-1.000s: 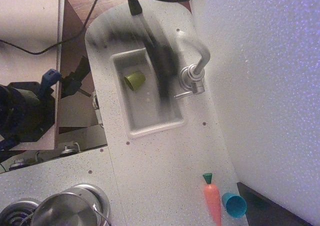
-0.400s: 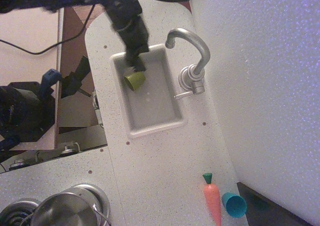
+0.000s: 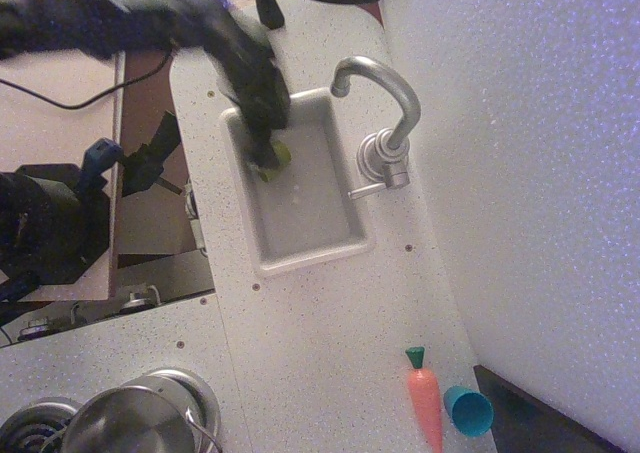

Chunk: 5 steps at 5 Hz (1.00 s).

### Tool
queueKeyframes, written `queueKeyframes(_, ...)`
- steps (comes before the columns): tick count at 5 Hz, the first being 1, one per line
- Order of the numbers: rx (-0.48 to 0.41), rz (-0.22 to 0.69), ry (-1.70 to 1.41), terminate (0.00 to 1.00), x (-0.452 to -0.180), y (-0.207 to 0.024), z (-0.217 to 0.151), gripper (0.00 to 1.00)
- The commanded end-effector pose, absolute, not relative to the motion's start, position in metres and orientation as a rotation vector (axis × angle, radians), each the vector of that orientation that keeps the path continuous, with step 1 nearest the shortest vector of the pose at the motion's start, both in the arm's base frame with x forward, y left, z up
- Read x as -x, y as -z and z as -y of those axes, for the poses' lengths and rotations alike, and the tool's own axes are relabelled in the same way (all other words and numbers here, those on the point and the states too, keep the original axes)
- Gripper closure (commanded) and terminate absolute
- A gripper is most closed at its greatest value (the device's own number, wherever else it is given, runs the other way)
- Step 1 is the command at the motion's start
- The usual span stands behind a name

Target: Turn faucet left

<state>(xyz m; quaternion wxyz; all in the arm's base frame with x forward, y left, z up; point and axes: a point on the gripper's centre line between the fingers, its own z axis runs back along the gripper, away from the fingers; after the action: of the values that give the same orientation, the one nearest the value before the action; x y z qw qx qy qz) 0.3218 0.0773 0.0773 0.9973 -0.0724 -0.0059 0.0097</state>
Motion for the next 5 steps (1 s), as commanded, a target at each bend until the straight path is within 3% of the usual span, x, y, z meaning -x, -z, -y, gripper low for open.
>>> queueKeyframes(1, 0.089, -0.02, -0.049, 0.0, -0.367, -0.106, -0.051, 0.0)
queueKeyframes(3, 0.154, 0.003, 0.006, 0.0, -0.341, -0.102, -0.025, 0.0)
queueKeyframes(4, 0.158, 0.02, -0.045, 0.0, -0.322, -0.112, -0.028, 0.0)
queueKeyframes(5, 0.386, 0.175, -0.142, 0.0, -0.325, -0.125, -0.075, 0.0)
